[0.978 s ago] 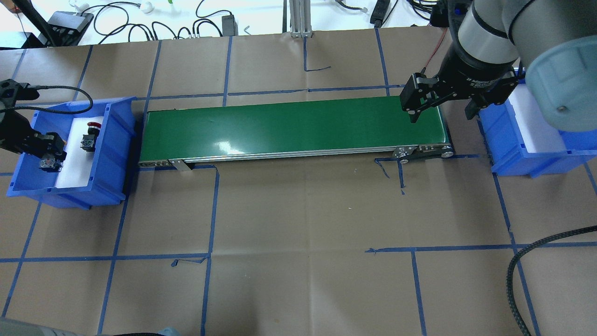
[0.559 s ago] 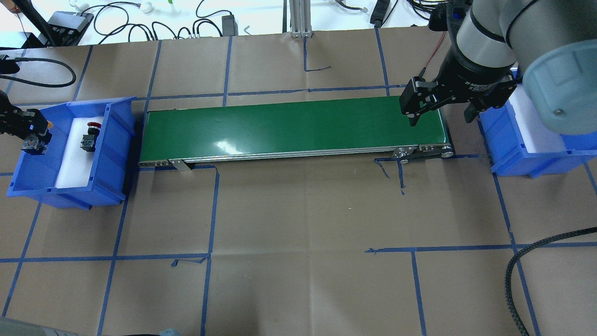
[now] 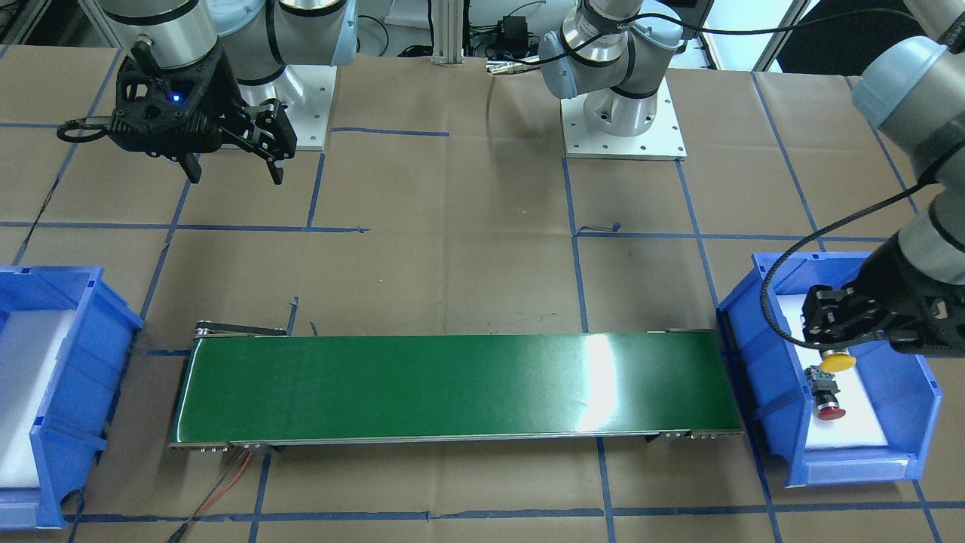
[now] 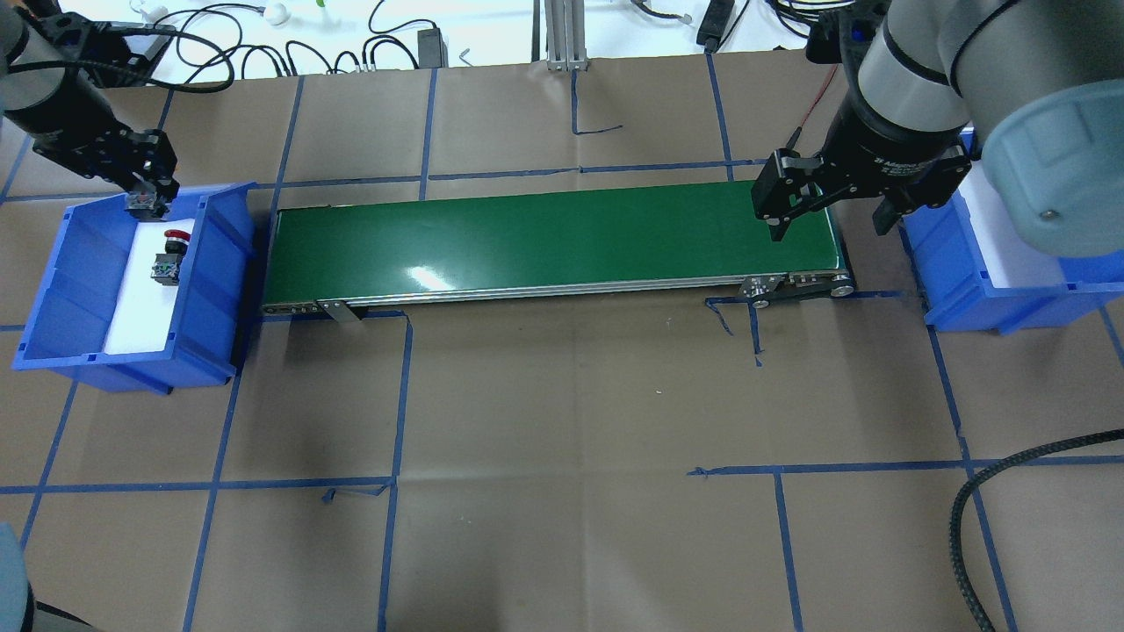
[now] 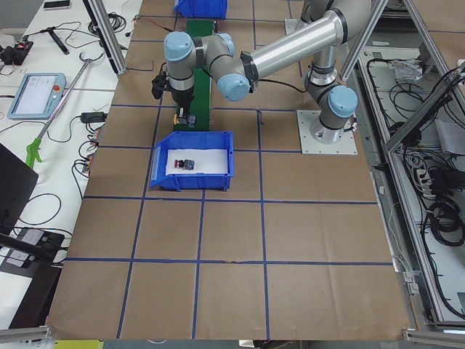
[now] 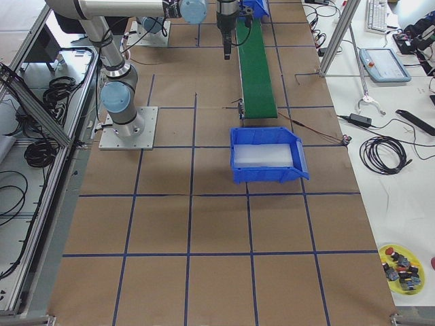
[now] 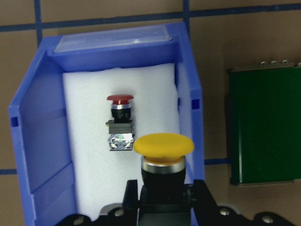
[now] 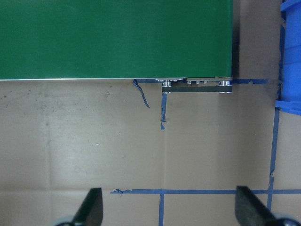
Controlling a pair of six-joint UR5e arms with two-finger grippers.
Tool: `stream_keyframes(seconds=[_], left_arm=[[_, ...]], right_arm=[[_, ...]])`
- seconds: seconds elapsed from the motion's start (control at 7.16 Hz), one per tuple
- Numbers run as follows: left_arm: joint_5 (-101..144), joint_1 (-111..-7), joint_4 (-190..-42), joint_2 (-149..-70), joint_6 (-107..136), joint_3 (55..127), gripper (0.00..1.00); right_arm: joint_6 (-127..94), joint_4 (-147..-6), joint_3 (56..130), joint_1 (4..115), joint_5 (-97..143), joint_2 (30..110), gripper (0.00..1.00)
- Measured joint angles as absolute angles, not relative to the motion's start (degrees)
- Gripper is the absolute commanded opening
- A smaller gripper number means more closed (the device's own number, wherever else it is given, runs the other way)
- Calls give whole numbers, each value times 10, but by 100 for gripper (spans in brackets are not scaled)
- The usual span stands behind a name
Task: Transport two buttons from left to right
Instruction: 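Carry the yellow button to the conveyor and lower it onto the belt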
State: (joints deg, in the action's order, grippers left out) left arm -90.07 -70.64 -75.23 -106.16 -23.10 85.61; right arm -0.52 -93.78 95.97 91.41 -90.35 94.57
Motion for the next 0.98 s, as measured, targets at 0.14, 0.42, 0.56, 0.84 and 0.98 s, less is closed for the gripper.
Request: stream_keyframes(seconds=[0.14, 0.42, 0.56, 0.84, 0.98], left_arm=[[-903, -745, -758, -1071, -194, 849, 0], [-904, -806, -755, -1096, -126, 854, 0], [-904, -829, -753, -1108, -99, 859, 0], [-904, -855, -735, -1122, -85, 881, 0], [-904, -858, -703, -1125, -88, 902, 0]], right_arm=[[-5, -938, 960, 914, -904, 946, 100], [-5, -938, 960, 914, -904, 946, 100], [-5, -938, 960, 914, -904, 946, 100], [-5, -938, 960, 914, -904, 946, 100], [-5, -938, 960, 914, -904, 946, 100]])
